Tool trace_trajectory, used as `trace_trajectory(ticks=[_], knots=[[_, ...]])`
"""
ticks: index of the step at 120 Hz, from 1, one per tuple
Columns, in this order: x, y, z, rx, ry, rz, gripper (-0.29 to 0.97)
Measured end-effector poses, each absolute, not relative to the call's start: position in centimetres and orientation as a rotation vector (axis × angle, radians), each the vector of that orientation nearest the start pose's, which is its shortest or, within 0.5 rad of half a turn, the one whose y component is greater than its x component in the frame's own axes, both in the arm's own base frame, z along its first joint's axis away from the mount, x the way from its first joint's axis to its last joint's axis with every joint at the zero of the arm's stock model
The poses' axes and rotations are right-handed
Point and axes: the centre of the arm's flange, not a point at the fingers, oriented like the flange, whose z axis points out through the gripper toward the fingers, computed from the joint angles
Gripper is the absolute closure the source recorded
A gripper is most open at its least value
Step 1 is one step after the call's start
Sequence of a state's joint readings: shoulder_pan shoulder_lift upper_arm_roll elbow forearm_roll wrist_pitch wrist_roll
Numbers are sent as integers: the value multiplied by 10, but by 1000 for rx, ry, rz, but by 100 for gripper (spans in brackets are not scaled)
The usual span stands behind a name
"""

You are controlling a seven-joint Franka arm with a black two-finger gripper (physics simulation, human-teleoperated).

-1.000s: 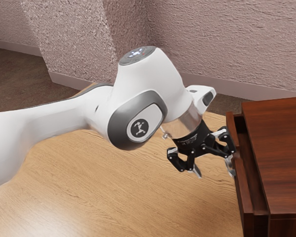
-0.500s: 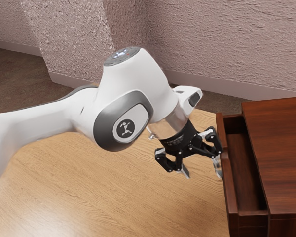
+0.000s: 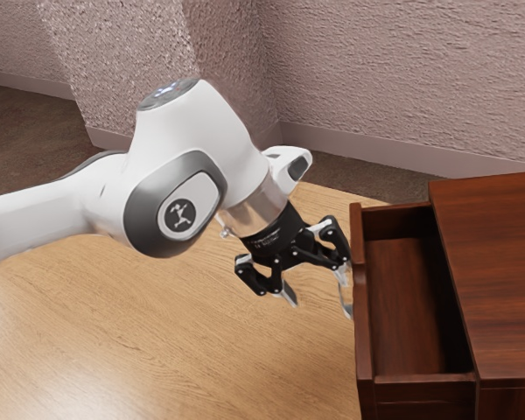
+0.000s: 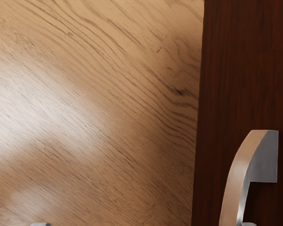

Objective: Pull the drawer handle with one arm to open the drawer

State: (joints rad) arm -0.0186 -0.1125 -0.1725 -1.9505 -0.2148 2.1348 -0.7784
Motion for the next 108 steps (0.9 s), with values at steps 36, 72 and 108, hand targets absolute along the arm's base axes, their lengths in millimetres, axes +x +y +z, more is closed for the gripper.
trace_trajectory(ticks=[36,72,108], knots=[[535,-99,555,-3228,-1113,-290,20],[528,-85,560,-3234,-1078,-285,20],[519,-71,565,-3237,-1049,-290,20]])
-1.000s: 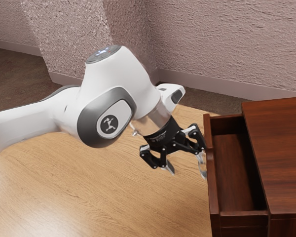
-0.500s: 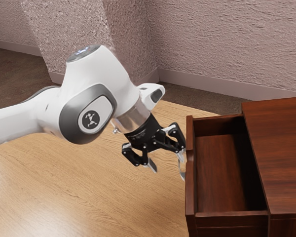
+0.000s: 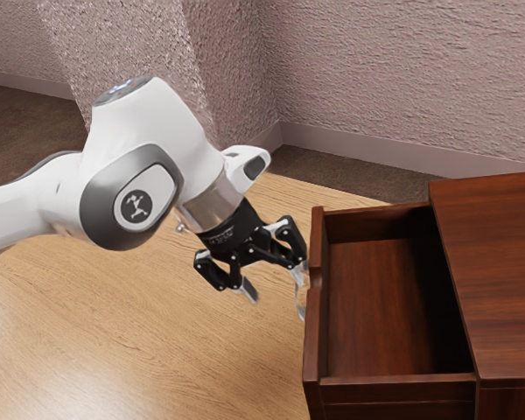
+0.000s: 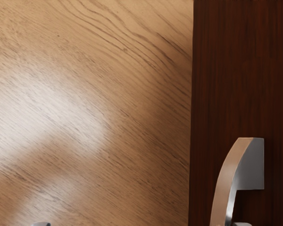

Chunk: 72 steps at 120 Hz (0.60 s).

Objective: Pull the drawer handle with one arm to open the drawer

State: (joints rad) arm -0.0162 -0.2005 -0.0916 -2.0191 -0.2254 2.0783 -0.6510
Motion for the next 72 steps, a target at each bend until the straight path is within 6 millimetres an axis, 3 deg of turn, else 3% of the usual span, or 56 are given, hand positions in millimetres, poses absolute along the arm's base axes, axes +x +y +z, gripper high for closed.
trace_trajectory(ticks=[32,44,59,72], knots=[[515,-70,582,-3260,-1020,-339,20],[514,-70,600,-3272,-1008,-392,20],[511,-76,644,-3292,-978,-496,13],[508,-89,649,-3301,-935,-482,8]])
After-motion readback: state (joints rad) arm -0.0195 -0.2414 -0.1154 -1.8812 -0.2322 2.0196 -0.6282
